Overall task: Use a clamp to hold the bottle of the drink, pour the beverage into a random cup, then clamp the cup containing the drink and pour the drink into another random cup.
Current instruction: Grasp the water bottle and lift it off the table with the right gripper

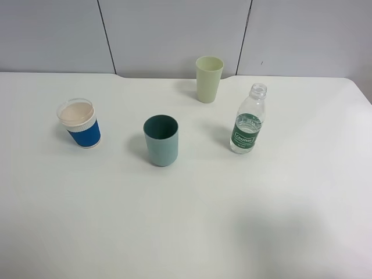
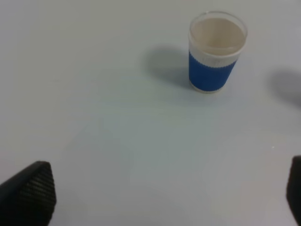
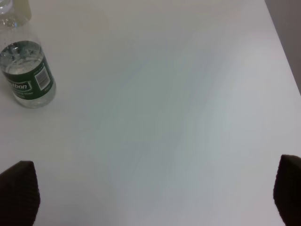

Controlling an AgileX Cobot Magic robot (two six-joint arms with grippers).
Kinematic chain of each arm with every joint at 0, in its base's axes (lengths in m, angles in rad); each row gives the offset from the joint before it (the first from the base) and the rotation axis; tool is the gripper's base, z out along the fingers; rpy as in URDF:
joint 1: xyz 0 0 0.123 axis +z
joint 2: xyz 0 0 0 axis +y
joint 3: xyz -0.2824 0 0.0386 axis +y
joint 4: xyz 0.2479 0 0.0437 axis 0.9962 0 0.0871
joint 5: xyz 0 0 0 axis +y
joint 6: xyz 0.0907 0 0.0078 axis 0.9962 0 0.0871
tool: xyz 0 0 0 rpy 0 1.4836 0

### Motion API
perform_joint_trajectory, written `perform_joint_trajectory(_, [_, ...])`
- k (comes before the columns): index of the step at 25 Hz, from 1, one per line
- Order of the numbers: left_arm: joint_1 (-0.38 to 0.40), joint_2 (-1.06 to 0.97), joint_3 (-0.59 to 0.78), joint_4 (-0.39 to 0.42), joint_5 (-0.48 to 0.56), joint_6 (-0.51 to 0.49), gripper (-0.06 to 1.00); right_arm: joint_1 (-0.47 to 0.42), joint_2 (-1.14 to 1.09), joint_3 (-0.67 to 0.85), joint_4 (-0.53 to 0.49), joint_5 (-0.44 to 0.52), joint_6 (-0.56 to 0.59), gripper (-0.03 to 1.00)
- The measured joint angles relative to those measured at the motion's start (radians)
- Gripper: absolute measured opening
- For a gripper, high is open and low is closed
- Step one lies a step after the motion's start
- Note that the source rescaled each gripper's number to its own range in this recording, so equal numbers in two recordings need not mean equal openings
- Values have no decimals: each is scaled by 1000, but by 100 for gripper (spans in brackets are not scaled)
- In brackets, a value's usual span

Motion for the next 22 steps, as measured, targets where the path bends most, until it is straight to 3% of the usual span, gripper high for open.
perform_joint_trajectory(22, [0,0,0,0,0,0,100,0,0,0,0,0,0,100])
